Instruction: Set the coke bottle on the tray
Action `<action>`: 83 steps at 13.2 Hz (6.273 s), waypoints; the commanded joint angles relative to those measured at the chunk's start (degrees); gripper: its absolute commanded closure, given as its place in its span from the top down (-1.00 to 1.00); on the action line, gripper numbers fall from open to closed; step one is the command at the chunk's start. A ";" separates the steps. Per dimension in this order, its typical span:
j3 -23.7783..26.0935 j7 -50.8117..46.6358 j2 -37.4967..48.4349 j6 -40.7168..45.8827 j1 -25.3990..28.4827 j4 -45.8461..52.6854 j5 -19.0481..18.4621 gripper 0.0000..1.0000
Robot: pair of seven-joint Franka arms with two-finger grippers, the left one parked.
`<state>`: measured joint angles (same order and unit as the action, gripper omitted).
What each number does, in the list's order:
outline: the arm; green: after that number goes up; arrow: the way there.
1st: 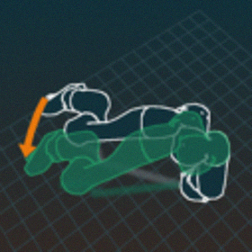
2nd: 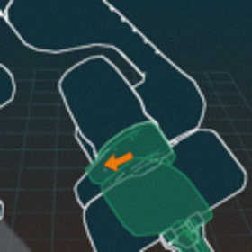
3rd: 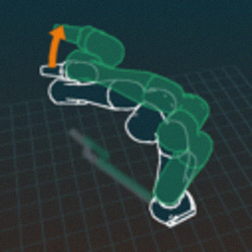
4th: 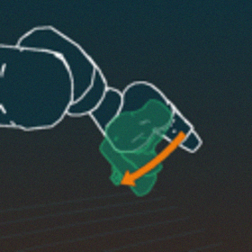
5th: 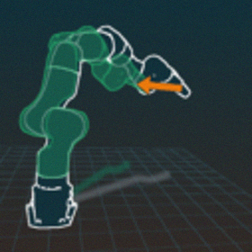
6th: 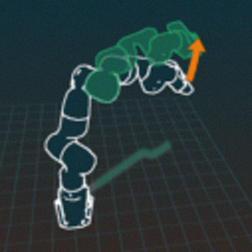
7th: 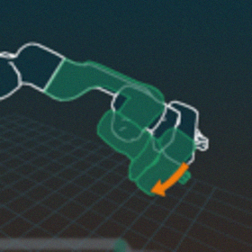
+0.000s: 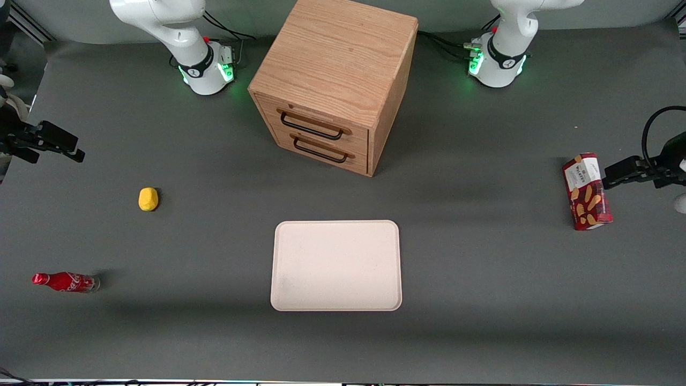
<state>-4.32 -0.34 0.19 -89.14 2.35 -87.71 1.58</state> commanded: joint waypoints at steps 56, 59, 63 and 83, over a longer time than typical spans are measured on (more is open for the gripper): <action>-2.53 39.71 -52.84 -18.96 -20.63 35.24 4.83 1.00; -2.36 39.62 -53.02 -19.67 -20.37 35.15 4.92 1.00; -2.36 39.62 -53.02 -19.67 -20.28 35.15 4.83 0.71; -3.76 40.50 -26.50 7.82 -16.77 35.24 -5.35 -0.70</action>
<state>-7.00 39.67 -31.85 -83.84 -15.72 -50.44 -0.74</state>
